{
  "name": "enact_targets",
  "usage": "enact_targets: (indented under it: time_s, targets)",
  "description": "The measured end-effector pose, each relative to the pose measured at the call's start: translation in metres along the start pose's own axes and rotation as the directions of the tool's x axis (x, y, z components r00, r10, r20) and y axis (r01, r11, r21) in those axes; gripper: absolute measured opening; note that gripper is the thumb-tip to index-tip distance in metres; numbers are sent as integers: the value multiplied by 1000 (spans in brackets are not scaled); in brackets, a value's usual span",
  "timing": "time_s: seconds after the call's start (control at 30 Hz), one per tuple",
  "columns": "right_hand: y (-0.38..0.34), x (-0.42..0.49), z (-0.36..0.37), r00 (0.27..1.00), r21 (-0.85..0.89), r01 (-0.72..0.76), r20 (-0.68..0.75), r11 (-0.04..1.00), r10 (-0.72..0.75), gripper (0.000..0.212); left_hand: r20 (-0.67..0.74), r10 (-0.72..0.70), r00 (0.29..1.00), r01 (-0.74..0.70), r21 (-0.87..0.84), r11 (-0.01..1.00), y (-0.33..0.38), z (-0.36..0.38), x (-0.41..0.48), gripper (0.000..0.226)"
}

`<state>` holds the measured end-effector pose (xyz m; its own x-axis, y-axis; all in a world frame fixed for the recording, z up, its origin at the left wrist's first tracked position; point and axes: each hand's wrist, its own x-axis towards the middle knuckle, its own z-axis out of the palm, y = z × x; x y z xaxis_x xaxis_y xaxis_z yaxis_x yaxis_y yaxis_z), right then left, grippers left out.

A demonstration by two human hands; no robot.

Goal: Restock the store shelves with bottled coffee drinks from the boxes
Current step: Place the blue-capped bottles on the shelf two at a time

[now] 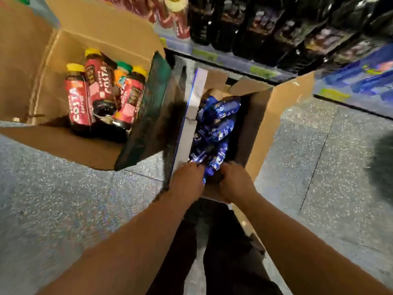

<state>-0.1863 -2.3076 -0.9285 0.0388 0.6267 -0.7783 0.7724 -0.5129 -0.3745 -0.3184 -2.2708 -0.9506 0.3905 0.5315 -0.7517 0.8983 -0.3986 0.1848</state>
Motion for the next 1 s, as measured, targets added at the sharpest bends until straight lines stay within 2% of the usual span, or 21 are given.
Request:
enact_targets:
  time_s: [0.03, 0.13, 0.17, 0.27, 0.33, 0.5, 0.7, 0.83, 0.9, 1.0]
  targets:
    - [9, 19, 13, 999, -85, 32, 1, 996, -32, 47, 0, 3, 1000, -3, 43, 999, -3, 11, 10, 26]
    - [34, 78, 48, 981, -349, 193, 43, 917, -190, 30, 18, 44, 999, -47, 235, 971, -10, 40, 38, 26]
    - [41, 95, 55, 975, -432, 217, 50, 875, -217, 30, 38, 61, 997, -69, 292, 954, -12, 45, 46, 29]
    - [54, 129, 67, 964, -593, 240, 54, 768, -260, 43, 159, 109, 981, -171, 454, 874, -13, 58, 63, 51]
    - [61, 145, 72, 973, -651, 208, 62, 730, -222, 47, 190, 162, 968, -233, 463, 855, -15, 68, 70, 51]
    - [65, 165, 83, 982, -699, 155, 30, 698, -188, 46, 162, 224, 961, -273, 425, 863, -21, 78, 79, 61]
    - [65, 171, 83, 983, -743, 172, 86, 647, -162, 50, 212, 162, 964, -217, 268, 939, -14, 80, 85, 43]
    - [63, 158, 75, 983, -746, 184, 128, 640, -134, 60, 199, 196, 960, -250, 300, 920, -12, 69, 73, 46]
    - [61, 147, 66, 982, -740, 186, 128, 646, -136, 59, 193, 230, 954, -282, 313, 907, -10, 61, 64, 46]
    - [55, 126, 49, 983, -720, 184, 127, 669, -133, 52, 169, 210, 963, -250, 268, 930, -12, 45, 45, 45]
